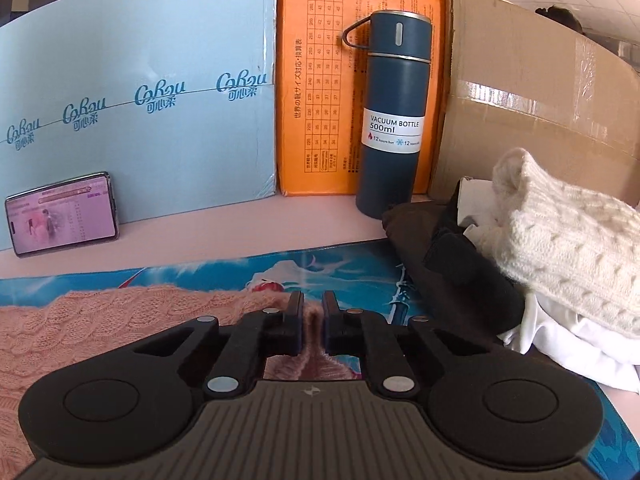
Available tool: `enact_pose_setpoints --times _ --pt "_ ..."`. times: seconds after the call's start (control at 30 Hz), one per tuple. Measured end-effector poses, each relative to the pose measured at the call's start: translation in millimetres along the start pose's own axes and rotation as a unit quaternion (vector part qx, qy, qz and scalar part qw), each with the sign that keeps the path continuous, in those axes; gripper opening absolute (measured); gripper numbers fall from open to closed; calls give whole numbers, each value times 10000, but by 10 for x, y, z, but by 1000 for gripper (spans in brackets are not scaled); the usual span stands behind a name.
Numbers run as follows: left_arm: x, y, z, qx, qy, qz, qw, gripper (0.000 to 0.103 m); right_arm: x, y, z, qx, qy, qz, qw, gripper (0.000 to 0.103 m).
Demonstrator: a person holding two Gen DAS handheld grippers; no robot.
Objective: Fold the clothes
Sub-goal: 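Grasp a sleeve cuff with the left gripper and lay it across the body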
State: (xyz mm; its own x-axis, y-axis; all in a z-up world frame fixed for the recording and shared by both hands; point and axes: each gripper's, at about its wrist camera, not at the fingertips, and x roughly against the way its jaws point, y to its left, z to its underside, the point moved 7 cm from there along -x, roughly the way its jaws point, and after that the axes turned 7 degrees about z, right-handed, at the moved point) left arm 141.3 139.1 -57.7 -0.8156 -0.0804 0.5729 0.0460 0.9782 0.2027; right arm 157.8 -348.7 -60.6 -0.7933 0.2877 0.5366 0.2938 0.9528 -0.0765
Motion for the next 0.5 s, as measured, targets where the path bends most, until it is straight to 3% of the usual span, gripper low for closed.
enact_pose_setpoints --times 0.07,0.1,0.13,0.17,0.2,0.27,0.3,0.4,0.5 --pt "-79 38 -10 81 116 -38 9999 34 -92 -29 71 -136 297 -95 9994 10" --pt "-49 84 -8 160 90 -109 9998 38 -116 -52 102 -234 388 -127 9989 17" --pt "15 142 -1 257 21 -208 9995 50 -114 -87 120 -353 389 -120 9985 23" --pt "81 201 7 355 -48 -306 9989 61 -98 -123 129 -471 371 -128 9981 40" --pt "188 273 19 565 -142 -319 9978 65 -62 -163 122 -590 323 -159 9976 49" --pt "447 432 49 1098 -356 -257 9930 69 20 -222 105 -816 240 -287 9960 54" --pt "578 506 84 1407 -431 -198 9889 69 60 -240 101 -922 206 -343 9949 60" --pt "983 604 282 2261 -599 228 9720 70 152 -263 109 -1108 129 -407 9929 64" --pt "1299 584 522 3082 -616 741 9464 78 218 -234 136 -1217 146 -541 9910 64"
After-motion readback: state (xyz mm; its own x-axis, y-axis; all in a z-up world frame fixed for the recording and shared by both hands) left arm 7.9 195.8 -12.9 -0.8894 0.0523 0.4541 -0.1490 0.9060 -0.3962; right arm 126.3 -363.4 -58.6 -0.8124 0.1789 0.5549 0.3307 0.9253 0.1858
